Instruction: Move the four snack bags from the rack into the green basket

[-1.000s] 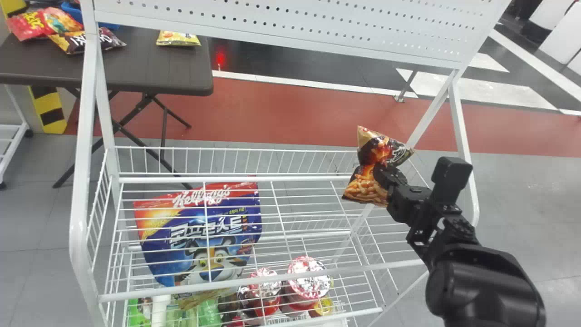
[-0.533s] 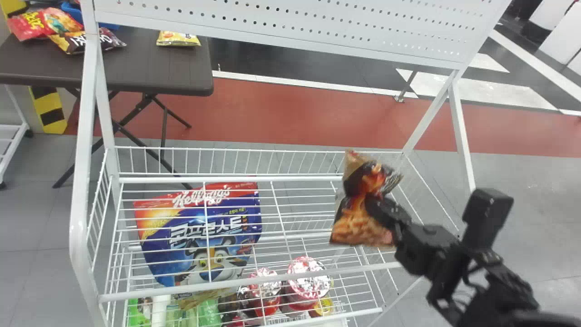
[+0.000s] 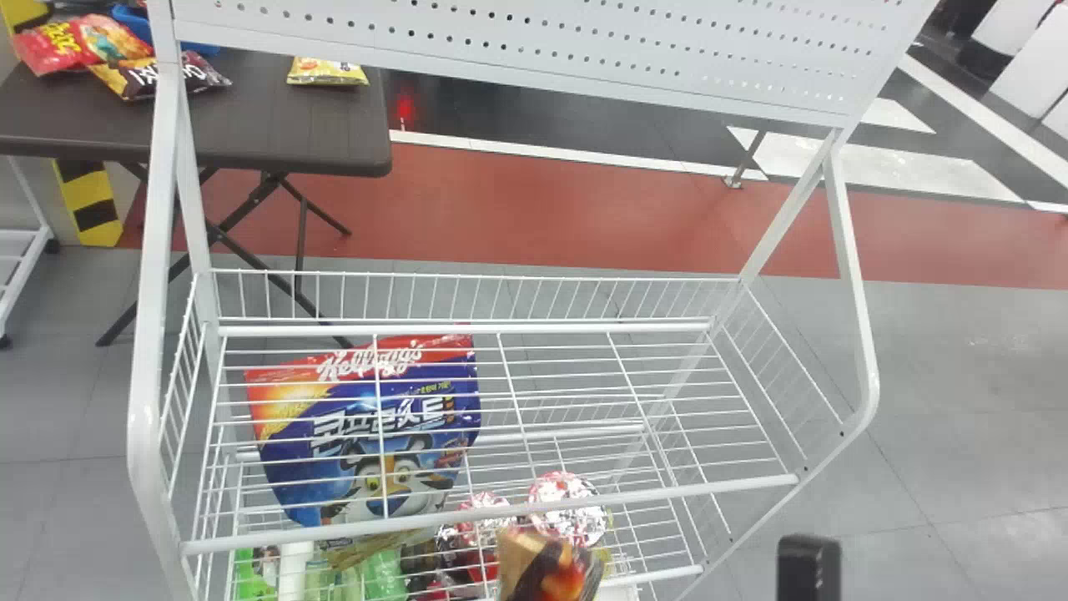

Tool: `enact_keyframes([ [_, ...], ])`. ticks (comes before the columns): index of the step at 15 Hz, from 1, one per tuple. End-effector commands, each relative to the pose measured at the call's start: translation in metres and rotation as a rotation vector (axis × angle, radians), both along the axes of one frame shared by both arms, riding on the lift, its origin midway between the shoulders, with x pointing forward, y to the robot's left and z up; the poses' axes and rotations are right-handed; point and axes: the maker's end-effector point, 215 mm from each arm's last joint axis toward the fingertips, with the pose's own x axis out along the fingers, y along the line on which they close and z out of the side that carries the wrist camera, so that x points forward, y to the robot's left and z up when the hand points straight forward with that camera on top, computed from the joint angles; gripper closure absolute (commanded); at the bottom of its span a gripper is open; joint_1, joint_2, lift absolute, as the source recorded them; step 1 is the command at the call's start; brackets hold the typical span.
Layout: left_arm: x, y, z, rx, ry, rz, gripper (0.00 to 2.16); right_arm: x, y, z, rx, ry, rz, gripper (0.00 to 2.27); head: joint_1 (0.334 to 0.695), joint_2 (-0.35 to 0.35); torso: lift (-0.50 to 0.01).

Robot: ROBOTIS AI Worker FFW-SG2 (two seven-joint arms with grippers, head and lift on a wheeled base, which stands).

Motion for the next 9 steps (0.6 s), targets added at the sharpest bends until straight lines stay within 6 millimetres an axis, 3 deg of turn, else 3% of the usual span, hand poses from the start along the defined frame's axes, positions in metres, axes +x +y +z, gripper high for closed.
enact_keyframes([
  [1,0.0,-0.001,0.001,0.002,-0.003,-0.004,1.88,-0.031,0.031,-0.028,0.029,0.089,0.073,2.22,0.695,-0.35,0.0],
  [5,-0.006,-0.003,0.002,0.002,0.01,-0.011,1.88,-0.068,0.09,-0.061,0.002,0.176,0.23,2.22,0.695,-0.35,0.0],
  [7,-0.008,-0.003,0.003,0.002,0.009,-0.011,1.88,-0.087,0.115,-0.061,0.028,0.205,0.299,2.22,0.695,-0.35,0.0],
  [9,-0.008,-0.003,0.003,0.003,0.009,-0.012,1.88,-0.088,0.136,-0.048,0.082,0.172,0.337,2.22,0.695,-0.35,0.0],
])
